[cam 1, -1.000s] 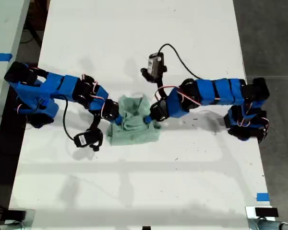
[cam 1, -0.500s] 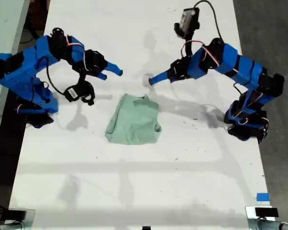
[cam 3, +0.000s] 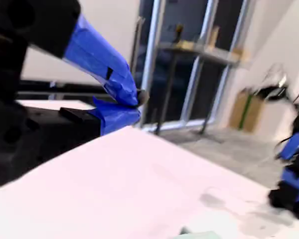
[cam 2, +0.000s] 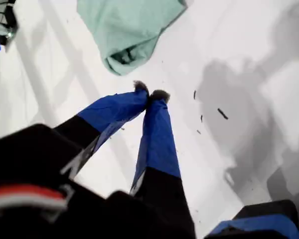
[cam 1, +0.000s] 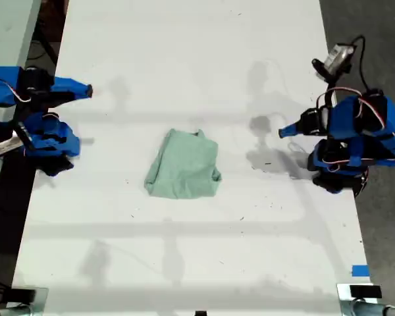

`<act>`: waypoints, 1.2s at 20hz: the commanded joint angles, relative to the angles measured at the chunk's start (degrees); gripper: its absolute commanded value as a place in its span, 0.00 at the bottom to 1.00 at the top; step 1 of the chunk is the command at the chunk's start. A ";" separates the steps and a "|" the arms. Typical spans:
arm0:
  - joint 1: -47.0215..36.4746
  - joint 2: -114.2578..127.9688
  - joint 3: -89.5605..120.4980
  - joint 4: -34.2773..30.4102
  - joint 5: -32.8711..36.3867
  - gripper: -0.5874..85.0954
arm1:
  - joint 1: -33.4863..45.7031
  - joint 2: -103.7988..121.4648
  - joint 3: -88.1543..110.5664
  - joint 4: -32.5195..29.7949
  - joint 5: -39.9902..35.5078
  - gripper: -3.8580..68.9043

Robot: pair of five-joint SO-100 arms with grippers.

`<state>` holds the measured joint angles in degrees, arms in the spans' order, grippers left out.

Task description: Fold t shirt

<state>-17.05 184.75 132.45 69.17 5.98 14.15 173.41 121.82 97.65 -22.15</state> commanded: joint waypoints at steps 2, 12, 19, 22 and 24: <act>5.98 21.53 38.85 -14.94 -2.11 0.00 | -8.44 26.02 25.22 -5.89 4.39 0.08; 4.39 21.09 56.07 -11.34 -6.24 0.08 | -15.56 26.98 54.32 -17.31 7.56 0.34; 5.54 21.01 56.07 -11.25 15.73 0.11 | -14.59 27.07 54.84 -18.28 -4.66 0.30; 5.89 21.01 56.07 -11.25 15.91 0.11 | -14.50 27.16 54.93 -18.63 -26.72 0.28; 5.89 21.01 56.07 -11.25 15.91 0.11 | -14.41 27.16 54.93 -18.54 -25.84 0.25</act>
<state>-12.04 205.31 186.24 57.74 21.45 -0.18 200.13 174.11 81.12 -44.56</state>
